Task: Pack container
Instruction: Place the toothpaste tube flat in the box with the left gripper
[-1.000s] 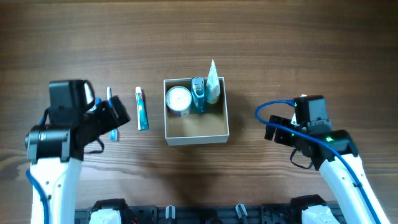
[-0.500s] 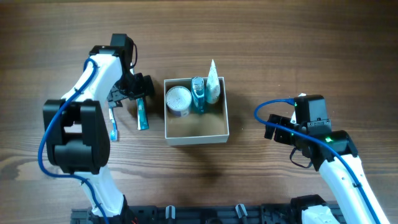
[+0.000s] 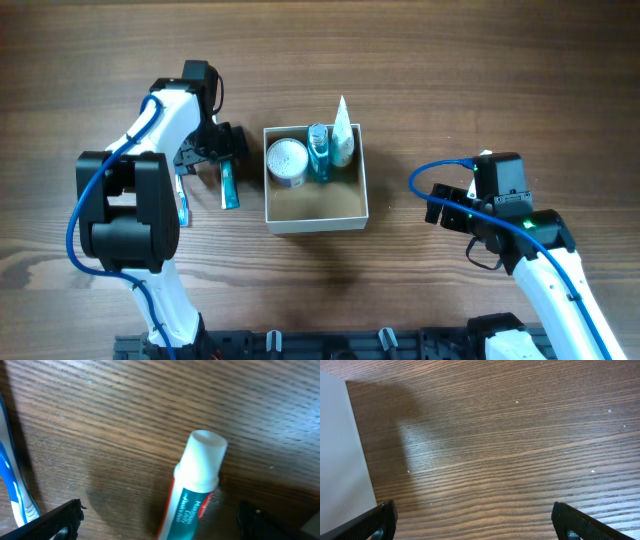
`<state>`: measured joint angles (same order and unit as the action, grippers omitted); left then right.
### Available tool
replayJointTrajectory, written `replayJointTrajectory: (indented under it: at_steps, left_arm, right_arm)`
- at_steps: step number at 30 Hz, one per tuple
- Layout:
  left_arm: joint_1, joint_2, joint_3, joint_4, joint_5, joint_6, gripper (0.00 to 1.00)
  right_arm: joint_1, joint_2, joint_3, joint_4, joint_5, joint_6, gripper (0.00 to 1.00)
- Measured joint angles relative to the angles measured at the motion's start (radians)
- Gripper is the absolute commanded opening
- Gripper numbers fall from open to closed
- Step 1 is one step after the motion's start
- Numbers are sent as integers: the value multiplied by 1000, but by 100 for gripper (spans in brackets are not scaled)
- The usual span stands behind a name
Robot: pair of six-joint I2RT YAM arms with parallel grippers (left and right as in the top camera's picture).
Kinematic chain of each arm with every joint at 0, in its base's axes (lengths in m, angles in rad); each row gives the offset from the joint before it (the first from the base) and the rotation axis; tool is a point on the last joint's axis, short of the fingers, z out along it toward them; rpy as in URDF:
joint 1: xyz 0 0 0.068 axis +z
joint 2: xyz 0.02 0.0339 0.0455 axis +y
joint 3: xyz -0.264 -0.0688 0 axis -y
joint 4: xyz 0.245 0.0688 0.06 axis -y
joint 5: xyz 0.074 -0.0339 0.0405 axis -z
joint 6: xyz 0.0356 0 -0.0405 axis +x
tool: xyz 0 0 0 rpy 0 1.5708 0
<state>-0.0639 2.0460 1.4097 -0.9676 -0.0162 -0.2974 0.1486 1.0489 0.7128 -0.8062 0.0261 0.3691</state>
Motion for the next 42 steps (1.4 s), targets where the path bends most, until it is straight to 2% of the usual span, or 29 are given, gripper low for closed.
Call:
replayJointTrajectory:
  at_steps: [7, 8, 10, 11, 13, 14, 17, 18, 22, 27, 29, 32, 34, 38, 42]
  left_arm:
    - [0, 18, -6, 0, -16, 1, 100]
    - [0, 18, -6, 0, -16, 1, 94]
    - [0, 19, -6, -6, -15, 3, 64]
    - [0, 19, -6, -13, -13, 6, 56]
    - [-1, 21, -6, -22, -13, 10, 50]
    - [-1, 23, -5, -24, -12, 8, 41]
    - [-1, 23, -5, -34, -13, 7, 32]
    - [-1, 23, -5, -37, -13, 7, 25]
    - [-1, 24, -5, -41, -16, 11, 13]
    - [-1, 16, 2, -70, -21, 11, 7]
    - [-2, -46, 18, -104, -21, 11, 4]
    - [-37, -280, 42, -110, -31, 29, 4]
    - [-106, -443, 55, -90, -32, 88, 4]
    - [-364, -665, 71, -48, 15, 375, 4]
    - [-533, -651, 71, -81, 127, 639, 4]
  right_arm:
    - [0, 0, 0, 0, 0, 0, 100]
    - [0, 0, 0, 0, 0, 0, 100]
    - [0, 0, 0, -1, 0, 0, 100]
    - [0, 0, 0, -2, 0, 0, 100]
    - [0, 0, 0, -4, 0, 0, 100]
    - [0, 0, 0, -5, 0, 0, 100]
    - [0, 0, 0, -5, 0, 0, 100]
    - [0, 0, 0, -5, 0, 0, 100]
    - [0, 0, 0, -5, 0, 0, 100]
    - [0, 0, 0, -5, 0, 0, 100]
    - [0, 0, 0, -3, 0, 0, 100]
    - [0, 0, 0, 0, 0, 0, 100]
    - [0, 0, 0, 0, 0, 0, 100]
    - [0, 0, 0, 1, 0, 0, 100]
    - [0, 0, 0, 2, 0, 0, 100]
